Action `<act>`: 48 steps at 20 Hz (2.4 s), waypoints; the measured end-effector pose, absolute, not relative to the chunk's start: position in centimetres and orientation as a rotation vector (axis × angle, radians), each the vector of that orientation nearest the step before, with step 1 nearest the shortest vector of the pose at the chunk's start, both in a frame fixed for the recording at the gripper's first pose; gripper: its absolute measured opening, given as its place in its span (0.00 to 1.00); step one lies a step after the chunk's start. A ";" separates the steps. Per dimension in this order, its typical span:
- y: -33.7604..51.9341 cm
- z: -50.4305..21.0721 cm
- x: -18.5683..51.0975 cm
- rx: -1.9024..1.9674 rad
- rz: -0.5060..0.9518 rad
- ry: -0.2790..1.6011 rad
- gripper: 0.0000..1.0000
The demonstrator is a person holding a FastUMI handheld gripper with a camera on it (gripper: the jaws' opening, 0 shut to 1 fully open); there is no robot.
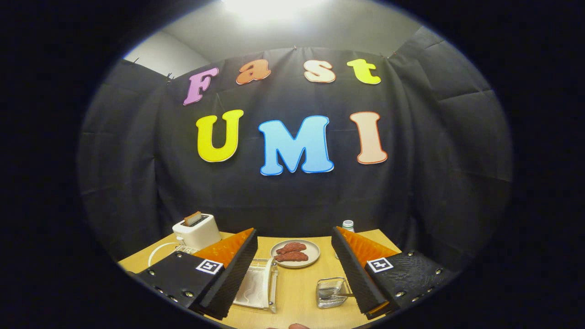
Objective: Take the plate from the dish rack, then take the spoon from the basket and place it into the plate.
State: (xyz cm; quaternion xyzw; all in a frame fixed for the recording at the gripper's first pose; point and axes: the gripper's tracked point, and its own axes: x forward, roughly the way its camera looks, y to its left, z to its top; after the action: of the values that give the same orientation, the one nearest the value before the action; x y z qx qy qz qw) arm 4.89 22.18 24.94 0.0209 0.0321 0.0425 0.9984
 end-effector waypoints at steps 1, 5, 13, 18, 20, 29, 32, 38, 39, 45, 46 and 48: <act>23.3 24.6 5.4 0.038 0.103 0.088 0.99; 26.9 21.7 7.3 0.020 0.125 0.247 0.99; 32.1 16.9 10.8 -0.005 0.116 0.434 0.99; 33.2 14.3 12.9 -0.054 0.055 0.494 0.99; 33.1 13.2 13.5 -0.083 0.013 0.520 0.94; 32.5 8.7 14.3 -0.137 -0.194 0.667 0.17; 33.3 9.4 14.4 -0.190 -0.199 0.674 0.08; 34.1 11.6 14.9 -0.283 -0.265 0.658 0.08; 34.2 12.2 15.1 -0.318 -0.277 0.645 0.08; 34.4 15.2 15.4 -0.372 -0.294 0.579 0.08; 34.3 15.6 15.2 -0.349 -0.283 0.576 0.08; 33.3 16.9 14.8 -0.315 -0.264 0.556 0.08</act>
State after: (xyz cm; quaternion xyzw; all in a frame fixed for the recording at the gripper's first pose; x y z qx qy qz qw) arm 14.81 33.32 16.89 -0.1542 0.2726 -0.1296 0.9408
